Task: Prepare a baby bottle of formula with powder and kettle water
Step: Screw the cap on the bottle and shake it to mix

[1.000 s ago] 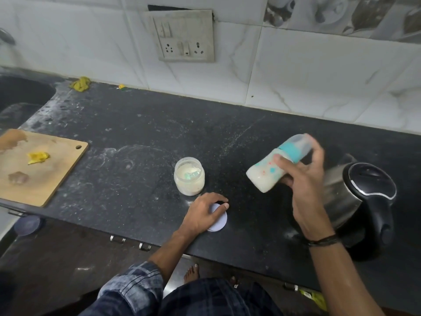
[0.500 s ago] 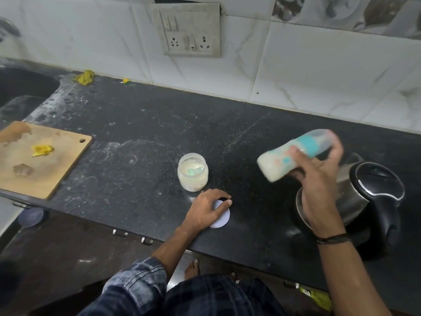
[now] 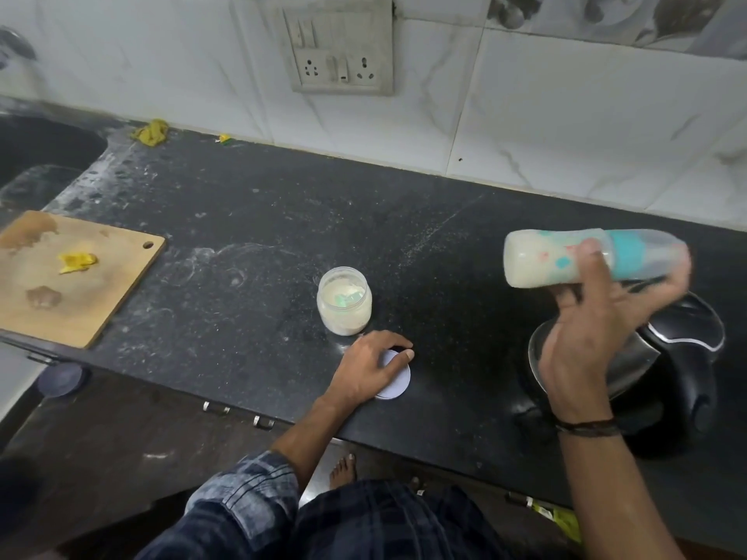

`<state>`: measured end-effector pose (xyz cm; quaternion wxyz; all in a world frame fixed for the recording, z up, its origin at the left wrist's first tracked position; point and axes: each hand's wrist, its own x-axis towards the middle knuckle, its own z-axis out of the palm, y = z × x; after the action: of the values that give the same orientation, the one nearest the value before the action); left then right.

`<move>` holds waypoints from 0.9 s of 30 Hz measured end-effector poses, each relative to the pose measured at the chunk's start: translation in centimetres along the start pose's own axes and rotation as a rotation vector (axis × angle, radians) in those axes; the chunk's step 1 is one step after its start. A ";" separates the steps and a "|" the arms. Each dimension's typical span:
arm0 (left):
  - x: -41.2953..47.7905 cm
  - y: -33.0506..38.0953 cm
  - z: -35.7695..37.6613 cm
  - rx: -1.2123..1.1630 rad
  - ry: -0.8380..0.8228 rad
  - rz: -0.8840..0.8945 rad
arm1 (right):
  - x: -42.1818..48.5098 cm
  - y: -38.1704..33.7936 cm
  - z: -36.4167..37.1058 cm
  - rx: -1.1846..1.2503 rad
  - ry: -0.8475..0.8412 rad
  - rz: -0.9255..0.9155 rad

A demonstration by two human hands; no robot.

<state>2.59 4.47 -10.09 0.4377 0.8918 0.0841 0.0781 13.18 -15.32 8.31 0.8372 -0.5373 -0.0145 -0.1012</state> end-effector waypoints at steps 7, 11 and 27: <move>0.0 -0.1 0.0 -0.005 0.002 0.008 | 0.6 -0.7 0.0 -0.023 -0.021 0.012; 0.0 -0.4 0.1 0.007 -0.001 0.006 | 0.8 0.4 -0.2 -0.211 -0.173 0.138; 0.0 0.0 -0.1 0.003 0.010 0.030 | -0.7 0.7 0.1 -0.054 0.018 0.068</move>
<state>2.53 4.58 -10.05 0.4349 0.8931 0.0729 0.0889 12.65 -14.80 7.66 0.8255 -0.5588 0.0142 -0.0779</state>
